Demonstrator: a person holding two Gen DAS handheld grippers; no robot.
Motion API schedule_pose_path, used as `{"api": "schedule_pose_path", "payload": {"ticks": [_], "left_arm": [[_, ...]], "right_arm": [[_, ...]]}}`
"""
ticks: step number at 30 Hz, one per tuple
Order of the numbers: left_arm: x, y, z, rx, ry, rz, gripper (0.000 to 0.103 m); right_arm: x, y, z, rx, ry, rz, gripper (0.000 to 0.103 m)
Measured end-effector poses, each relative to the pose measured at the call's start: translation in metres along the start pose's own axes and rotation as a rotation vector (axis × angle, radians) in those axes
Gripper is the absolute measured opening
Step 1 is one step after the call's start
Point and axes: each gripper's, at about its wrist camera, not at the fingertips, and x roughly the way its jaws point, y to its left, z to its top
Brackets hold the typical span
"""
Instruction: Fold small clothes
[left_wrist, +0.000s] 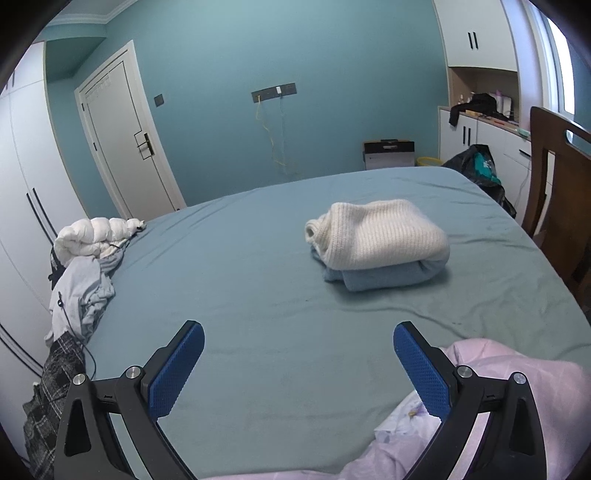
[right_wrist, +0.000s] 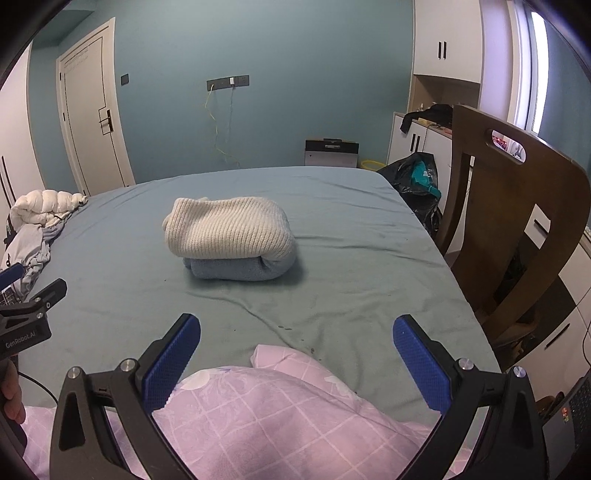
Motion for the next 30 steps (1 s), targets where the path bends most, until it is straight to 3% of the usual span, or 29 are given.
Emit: {"api": "schedule_pose_path", "payload": {"ticks": [30], "left_arm": [[-0.002, -0.005, -0.002, -0.017, 0.0, -0.05, 0.103]], "right_arm": [[0.007, 0.014, -0.003, -0.026, 0.006, -0.026, 0.102]]}}
